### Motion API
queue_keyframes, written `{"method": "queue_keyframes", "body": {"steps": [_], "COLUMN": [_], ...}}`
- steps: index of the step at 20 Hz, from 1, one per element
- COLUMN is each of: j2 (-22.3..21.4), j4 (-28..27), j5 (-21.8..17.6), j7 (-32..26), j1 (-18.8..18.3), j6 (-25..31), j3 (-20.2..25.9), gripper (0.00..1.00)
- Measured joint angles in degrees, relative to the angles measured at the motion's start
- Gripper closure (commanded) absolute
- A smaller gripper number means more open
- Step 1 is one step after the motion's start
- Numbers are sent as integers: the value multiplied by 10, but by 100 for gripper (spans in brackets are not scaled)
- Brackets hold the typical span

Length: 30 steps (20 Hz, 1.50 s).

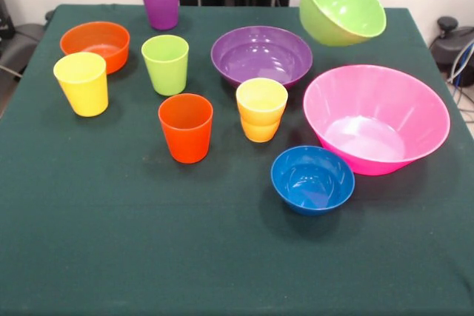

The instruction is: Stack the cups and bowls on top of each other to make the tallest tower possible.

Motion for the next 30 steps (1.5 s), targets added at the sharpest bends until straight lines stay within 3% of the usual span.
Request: {"method": "queue_keyframes", "body": {"steps": [2,4,5,7,8,13,21,30], "j2": [43,69,102,125,147,179,214,243], "j4": [-28,-44,-61,-71,-80,-93,-107,-113], "j5": [1,1,1,2,3,8,21,39], "j7": [3,5,9,11,13,19,26,27], "j1": [44,82,136,181,230,300,336,337], "j6": [0,-1,-3,-4,-8,-12,-14,-28], "j3": [-70,-111,-159,-190,-219,-260,-312,-349], "gripper": [100,100,100,100,100,100,100,100]}}
